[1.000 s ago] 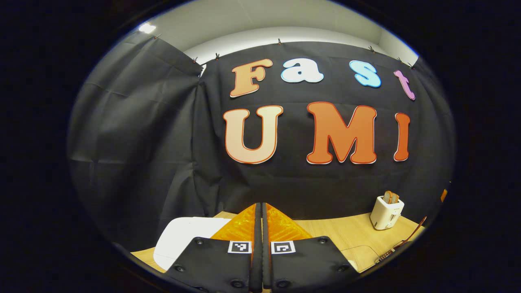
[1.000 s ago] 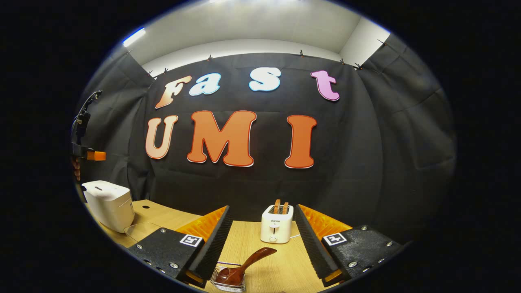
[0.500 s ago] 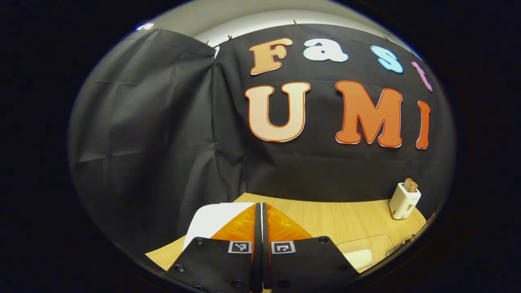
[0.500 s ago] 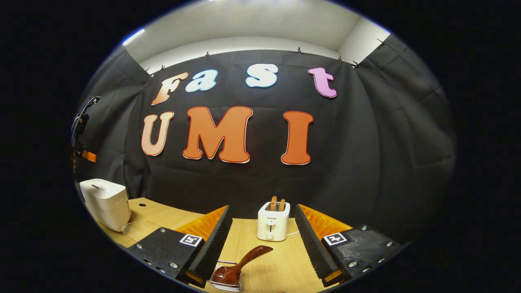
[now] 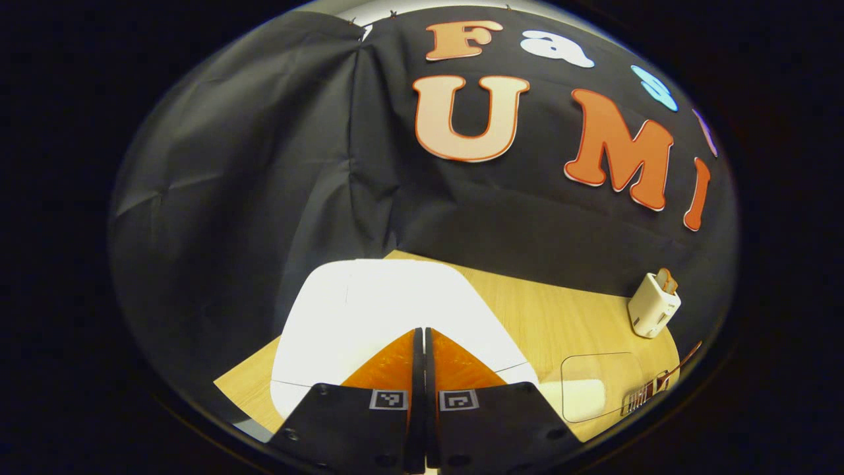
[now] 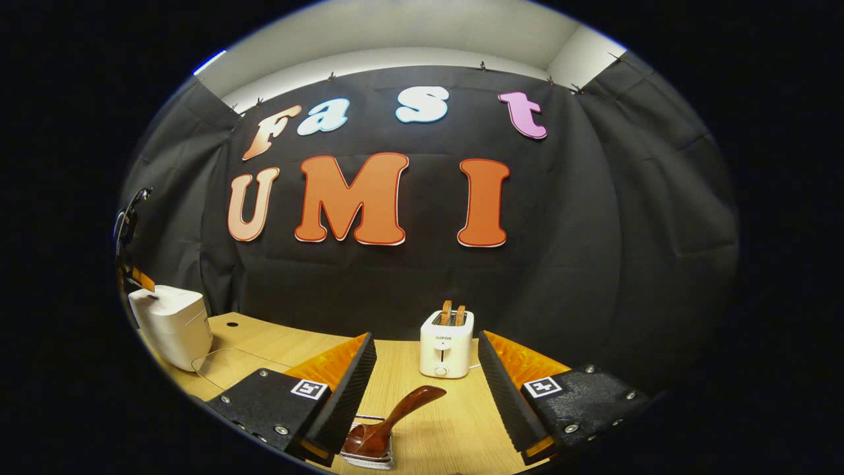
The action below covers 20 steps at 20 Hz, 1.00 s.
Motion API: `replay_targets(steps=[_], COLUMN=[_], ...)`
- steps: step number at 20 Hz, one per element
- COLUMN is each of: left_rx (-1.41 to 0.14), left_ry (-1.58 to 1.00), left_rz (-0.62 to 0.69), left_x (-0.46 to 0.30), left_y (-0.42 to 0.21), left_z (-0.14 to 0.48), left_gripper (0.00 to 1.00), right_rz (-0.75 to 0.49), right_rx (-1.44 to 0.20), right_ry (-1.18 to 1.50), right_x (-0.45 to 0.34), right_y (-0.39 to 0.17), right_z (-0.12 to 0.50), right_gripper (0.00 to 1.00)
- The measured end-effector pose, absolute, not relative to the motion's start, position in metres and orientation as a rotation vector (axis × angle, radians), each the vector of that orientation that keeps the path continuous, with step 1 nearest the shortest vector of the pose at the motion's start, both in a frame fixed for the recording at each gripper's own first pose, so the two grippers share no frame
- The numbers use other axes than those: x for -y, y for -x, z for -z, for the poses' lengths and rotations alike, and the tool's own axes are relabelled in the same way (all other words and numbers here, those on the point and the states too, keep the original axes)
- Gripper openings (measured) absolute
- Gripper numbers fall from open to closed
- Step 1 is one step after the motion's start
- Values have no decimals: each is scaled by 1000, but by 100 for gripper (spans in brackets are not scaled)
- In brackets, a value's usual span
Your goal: Close the left gripper, press the button to open the rice cooker; take a wooden spoon from the chopstick holder with the right hand, scoop a spoonful of rice and pour it into the rice cooker, then put the wooden spoon back into the chopstick holder.
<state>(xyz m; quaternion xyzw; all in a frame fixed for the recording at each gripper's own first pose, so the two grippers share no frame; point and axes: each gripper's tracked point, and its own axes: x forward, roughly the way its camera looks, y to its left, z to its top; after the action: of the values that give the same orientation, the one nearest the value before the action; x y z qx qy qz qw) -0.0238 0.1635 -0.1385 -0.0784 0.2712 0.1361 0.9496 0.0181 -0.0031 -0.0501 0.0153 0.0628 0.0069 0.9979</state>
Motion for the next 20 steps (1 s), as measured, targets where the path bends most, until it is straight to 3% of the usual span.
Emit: replay_targets(steps=[2, 9, 16, 20], left_rx=[-519, -520, -193, -111], left_ry=[192, 171, -5, -17], left_rz=[-275, -294, -409, -379], left_x=[-163, -162, -173, -162], left_y=[25, 25, 16, 25], left_z=[130, 131, 41, 15], left_gripper=[5, 4, 4, 4], right_rz=[-8, -8, -32, -40], right_rx=[-140, -188, -250, -300], right_ry=[-28, -97, -173, -215], right_x=[5, 10, 3, 0], right_y=[-19, -22, -25, -29], right_z=[55, 75, 96, 116], right_gripper=[92, 92, 92, 91])
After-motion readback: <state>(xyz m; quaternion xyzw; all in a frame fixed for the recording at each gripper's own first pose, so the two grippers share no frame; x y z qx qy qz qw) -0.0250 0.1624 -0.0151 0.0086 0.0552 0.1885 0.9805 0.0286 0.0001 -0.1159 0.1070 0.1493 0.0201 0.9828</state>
